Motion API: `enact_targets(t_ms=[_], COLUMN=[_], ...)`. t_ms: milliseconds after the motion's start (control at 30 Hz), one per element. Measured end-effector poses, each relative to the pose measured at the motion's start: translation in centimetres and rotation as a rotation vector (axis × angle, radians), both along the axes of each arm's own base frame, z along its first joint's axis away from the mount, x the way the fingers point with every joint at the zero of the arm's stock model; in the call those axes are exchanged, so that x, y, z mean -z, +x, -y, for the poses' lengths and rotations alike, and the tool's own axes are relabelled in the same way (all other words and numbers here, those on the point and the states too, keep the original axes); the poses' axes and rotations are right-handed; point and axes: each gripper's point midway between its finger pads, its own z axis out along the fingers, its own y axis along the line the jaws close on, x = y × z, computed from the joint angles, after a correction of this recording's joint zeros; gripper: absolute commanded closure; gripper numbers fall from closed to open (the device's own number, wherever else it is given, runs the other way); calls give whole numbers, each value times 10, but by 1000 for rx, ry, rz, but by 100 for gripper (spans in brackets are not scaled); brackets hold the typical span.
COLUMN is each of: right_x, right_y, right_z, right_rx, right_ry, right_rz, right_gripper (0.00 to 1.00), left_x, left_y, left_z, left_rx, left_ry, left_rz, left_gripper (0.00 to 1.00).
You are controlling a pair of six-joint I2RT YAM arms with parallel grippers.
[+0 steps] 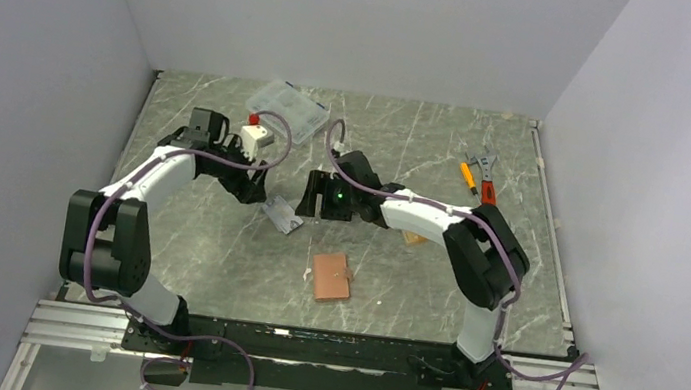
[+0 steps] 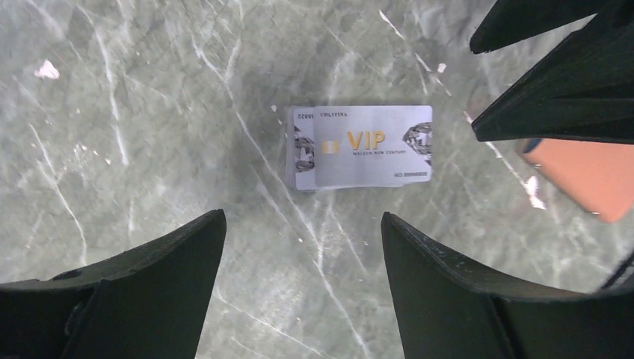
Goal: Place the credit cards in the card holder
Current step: Pick up the credit card from the center of the board.
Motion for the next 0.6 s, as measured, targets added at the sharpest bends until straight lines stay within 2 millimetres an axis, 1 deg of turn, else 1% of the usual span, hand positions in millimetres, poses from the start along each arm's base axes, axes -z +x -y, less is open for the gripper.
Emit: enact_targets(t_ms=[100, 267, 333, 433, 533, 600], right_x=[8, 19, 24, 29, 28, 29], right_y=[3, 10, 11, 12, 13, 15], right_z=[-9, -24, -27, -28, -29, -29], right_rx=[2, 11, 16, 29, 46, 60], right_ry=[29, 65, 75, 84, 102, 120], right_rz=[-22, -59, -74, -94, -103, -106], right_gripper=[29, 33, 35, 39, 41, 43], left_x=[8, 23, 24, 23, 22, 24], left_y=[5, 4, 7, 16, 24, 25], left_z=[4, 15, 15, 12, 9, 9], left_rx=[38, 113, 122, 118, 112, 116], left_ry=[65, 157, 182, 208, 225, 232], left_rz=[65, 133, 154, 197, 231, 242], left_gripper=[18, 18, 18, 18, 18, 19])
